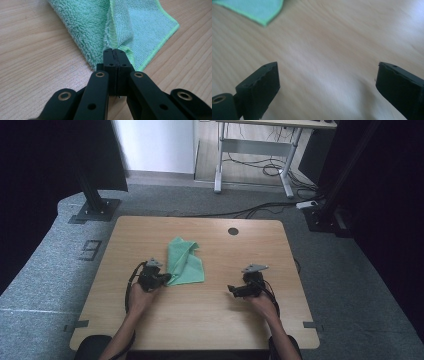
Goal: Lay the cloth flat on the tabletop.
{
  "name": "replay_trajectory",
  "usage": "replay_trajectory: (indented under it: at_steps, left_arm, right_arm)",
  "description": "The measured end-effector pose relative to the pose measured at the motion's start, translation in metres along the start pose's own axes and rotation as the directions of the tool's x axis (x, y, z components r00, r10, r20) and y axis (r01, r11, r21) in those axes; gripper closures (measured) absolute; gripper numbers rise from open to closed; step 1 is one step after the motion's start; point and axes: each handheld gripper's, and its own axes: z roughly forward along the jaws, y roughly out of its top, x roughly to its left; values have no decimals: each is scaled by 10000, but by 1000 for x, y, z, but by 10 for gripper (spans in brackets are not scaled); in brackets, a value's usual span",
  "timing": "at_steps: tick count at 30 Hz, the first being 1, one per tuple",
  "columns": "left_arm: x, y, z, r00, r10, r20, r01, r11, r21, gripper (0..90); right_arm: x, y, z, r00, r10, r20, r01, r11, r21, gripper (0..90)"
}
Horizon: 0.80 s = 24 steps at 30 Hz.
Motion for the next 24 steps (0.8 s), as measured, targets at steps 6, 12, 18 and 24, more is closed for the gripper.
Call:
replay_trajectory:
  at_steps: [6,12,18,24]
  left_arm:
    - [1,0,0,10000,-24,48,24,10000,3,886]
    - [2,0,1,9999,-51,113,51,10000,-5,886]
    - [3,1,1,9999,-82,145,83,10000,-17,886]
    - [3,1,1,9999,-67,155,67,10000,-7,886]
  right_arm:
    - [13,26,31,9993,-169,-319,169,9999,16,10]
    - [25,42,62,9995,-260,-200,264,9994,204,0]
    - [33,55,79,9989,-408,-220,410,9991,95,0]
    - [40,61,88,9977,-670,-116,670,9977,52,0]
